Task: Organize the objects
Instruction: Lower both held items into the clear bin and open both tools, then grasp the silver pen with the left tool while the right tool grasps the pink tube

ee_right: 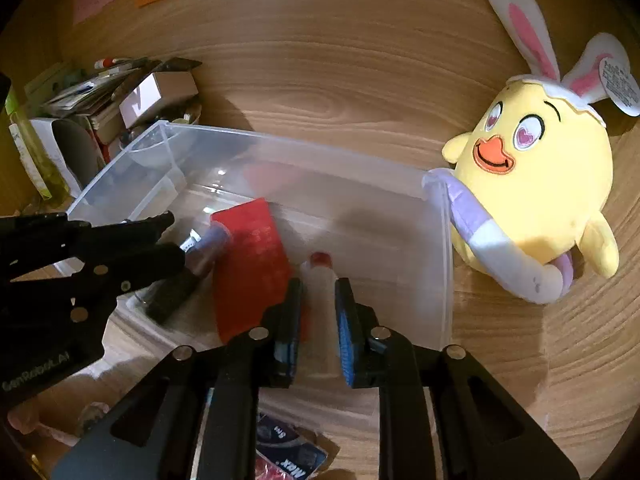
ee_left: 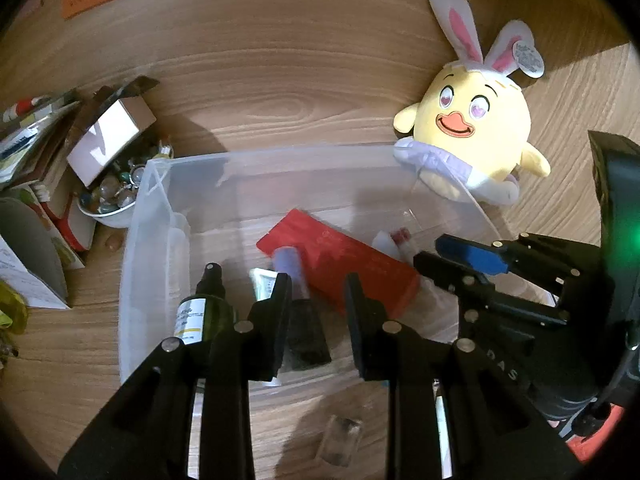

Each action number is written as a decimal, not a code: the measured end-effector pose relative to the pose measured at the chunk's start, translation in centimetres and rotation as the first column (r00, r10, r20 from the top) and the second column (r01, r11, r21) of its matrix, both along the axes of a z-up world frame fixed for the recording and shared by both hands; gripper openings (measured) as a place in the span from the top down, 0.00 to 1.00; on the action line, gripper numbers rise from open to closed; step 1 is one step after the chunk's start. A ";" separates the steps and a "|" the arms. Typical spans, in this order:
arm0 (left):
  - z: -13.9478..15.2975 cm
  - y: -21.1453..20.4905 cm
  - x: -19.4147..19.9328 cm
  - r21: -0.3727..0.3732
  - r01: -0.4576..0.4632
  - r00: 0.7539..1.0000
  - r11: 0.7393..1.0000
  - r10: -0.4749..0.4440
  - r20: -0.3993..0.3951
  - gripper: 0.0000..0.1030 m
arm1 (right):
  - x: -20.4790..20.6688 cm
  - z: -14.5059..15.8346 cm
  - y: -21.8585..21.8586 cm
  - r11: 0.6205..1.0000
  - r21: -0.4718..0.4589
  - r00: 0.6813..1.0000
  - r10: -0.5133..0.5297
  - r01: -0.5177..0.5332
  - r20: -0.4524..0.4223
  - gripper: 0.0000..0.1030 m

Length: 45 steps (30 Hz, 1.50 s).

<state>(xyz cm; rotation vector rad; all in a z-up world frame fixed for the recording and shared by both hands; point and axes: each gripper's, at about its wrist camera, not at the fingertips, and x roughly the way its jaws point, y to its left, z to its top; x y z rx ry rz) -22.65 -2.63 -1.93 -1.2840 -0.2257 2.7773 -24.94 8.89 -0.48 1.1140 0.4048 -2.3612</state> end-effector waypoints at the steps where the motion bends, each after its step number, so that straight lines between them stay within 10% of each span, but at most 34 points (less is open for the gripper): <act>1: 0.2 -0.1 0.2 0.002 0.003 1.000 1.000 -0.003 -0.005 0.72 | 0.2 0.2 0.2 1.000 -0.005 1.000 -0.003 0.003 -0.004 0.70; 10: 4.0 0.2 5.3 -0.073 0.010 0.987 0.997 -0.021 -0.157 0.30 | 4.3 3.6 3.9 0.997 -0.077 0.994 -0.039 0.032 -0.098 0.26; 16: 4.7 -0.4 9.7 -0.094 0.017 0.979 0.995 -0.036 -0.200 0.15 | 7.7 3.7 6.8 0.991 -0.117 0.993 -0.073 0.062 -0.097 0.19; 38: -5.5 -2.1 19.5 -0.080 0.028 0.999 0.996 -0.024 0.042 0.27 | 11.6 -5.4 5.8 0.981 -0.060 0.978 -0.175 0.183 0.115 0.20; 45: -5.8 -1.8 20.0 -0.085 0.036 0.999 0.996 -0.034 0.019 0.54 | 12.0 -5.3 5.8 0.984 -0.019 0.984 -0.175 0.176 0.044 0.54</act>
